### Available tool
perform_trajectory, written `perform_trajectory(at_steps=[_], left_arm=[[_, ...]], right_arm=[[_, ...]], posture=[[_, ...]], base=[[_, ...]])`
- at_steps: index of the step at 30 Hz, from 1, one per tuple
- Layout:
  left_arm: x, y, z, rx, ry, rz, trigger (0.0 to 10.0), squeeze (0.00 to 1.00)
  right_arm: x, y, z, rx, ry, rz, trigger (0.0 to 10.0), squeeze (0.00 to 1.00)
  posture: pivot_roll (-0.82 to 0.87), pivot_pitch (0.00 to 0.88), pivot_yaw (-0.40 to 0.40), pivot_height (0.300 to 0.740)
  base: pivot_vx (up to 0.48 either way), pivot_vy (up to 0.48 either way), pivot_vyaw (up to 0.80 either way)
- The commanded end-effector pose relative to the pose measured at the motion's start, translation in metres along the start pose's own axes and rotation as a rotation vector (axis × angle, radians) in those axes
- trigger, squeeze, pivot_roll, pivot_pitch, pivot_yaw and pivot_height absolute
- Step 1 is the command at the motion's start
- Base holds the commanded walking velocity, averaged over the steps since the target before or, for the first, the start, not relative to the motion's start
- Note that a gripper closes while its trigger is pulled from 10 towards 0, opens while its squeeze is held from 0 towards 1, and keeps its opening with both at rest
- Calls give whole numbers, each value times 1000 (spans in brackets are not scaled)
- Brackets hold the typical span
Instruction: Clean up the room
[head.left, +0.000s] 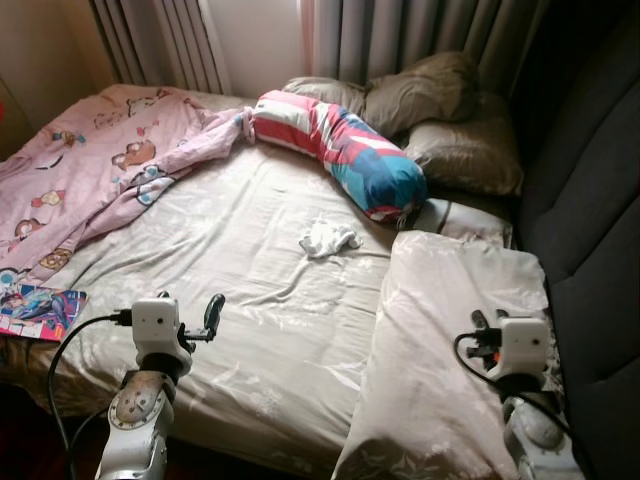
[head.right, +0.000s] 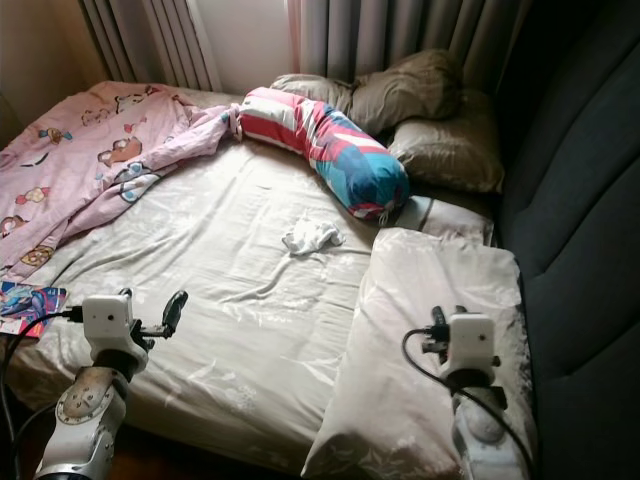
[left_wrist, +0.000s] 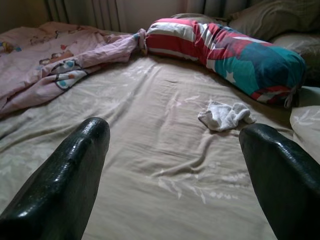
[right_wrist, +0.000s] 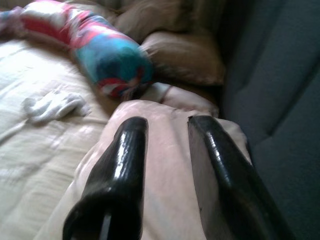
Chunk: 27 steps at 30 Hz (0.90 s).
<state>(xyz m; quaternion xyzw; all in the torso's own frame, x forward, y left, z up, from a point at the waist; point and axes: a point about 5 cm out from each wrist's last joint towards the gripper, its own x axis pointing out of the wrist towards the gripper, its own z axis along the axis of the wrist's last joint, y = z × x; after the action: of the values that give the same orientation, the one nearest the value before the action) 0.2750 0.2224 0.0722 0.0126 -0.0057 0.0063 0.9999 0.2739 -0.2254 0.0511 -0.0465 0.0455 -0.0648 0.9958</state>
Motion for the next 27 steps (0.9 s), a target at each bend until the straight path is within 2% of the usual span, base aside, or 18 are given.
perform_trajectory(at_steps=[1,7,15,27], left_arm=[[-3,2,0,19,0,8,10000,0],[1,2,2,37,1,-9,10000,0],[0,5,-2,78,17,-11,10000,0],[0,9,0,70,15,-18,10000,0]], right_arm=[[1,-1,-5,50,18,-48,10000,0],[-6,13,-16,90,65,-41,10000,0],[-12,5,-22,103,64,-61,10000,0],[-10,2,-20,101,61,-54,10000,0]], posture=[[-8,32,-25,735],[0,47,-6,735],[-17,51,2,735],[-17,43,4,735]], base=[[0,0,0],[0,0,0],[0,270,0],[0,299,0]])
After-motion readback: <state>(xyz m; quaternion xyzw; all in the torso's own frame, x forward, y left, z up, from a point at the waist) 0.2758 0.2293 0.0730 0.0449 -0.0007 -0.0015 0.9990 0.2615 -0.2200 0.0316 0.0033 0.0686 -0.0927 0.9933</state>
